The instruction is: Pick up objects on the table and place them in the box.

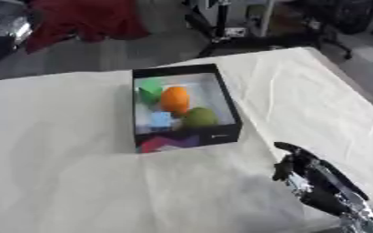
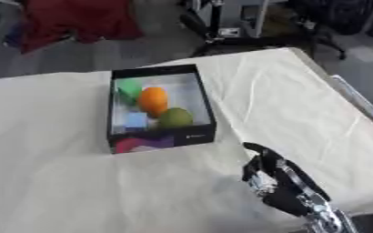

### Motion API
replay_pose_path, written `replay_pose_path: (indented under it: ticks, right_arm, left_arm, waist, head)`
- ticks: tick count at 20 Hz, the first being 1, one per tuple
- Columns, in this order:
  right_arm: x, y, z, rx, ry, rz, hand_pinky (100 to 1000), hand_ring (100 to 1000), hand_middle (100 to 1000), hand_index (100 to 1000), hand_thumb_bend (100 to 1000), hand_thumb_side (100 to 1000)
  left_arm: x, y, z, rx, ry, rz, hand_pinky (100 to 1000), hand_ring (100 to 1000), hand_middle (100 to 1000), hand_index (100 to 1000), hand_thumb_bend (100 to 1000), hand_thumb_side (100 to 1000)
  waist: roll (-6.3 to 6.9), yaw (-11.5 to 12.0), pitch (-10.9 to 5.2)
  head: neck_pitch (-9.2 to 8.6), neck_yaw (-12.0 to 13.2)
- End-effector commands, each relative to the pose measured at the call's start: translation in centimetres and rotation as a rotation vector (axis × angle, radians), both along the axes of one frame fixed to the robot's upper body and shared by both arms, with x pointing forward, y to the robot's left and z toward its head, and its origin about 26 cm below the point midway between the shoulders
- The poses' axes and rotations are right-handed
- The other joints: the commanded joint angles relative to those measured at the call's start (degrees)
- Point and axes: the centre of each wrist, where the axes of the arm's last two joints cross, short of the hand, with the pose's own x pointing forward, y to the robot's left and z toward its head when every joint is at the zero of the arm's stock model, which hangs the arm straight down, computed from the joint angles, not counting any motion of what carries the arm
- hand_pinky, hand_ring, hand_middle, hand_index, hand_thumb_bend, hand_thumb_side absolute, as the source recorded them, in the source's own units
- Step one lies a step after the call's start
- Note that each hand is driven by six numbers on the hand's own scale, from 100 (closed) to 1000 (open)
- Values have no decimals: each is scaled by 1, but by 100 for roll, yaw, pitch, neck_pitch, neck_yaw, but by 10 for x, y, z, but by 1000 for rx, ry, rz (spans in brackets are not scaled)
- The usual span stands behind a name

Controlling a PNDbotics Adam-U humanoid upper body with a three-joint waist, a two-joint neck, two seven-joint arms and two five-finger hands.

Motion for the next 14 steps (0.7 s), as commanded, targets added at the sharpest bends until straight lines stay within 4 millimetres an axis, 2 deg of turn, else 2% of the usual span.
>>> replay_pose_path:
  ticks: [1,4,7,10,14]
  right_arm:
    - [1,-1,5,-2,-22,-8,835,556,482,924,100,470]
    - [2,0,5,3,-25,-4,835,556,483,925,100,470]
    - [3,1,7,8,-35,-4,834,555,483,924,100,470]
    - [4,2,9,15,-42,-1,834,555,482,924,100,470]
    - [5,2,11,27,-53,-5,833,553,481,923,100,470]
  left_arm:
    - [-8,-4,-33,-225,-114,13,617,705,706,829,1000,744]
    - [-13,-14,-77,-390,-137,2,604,692,694,819,1000,726]
    - [-14,-26,-107,-493,-137,-18,599,686,690,814,994,718]
    - [-13,-33,-123,-538,-124,-46,598,686,691,815,985,716]
    - [-13,-36,-133,-562,-108,-60,596,681,684,812,979,714]
  waist:
    - [-30,29,-33]
    - [-54,64,-15]
    - [-80,65,-8]
    - [-93,56,-16]
    - [-103,57,-17]
  head:
    - [-11,206]
    - [-11,409]
    - [-11,496]
    - [-11,557]
    - [-11,561]
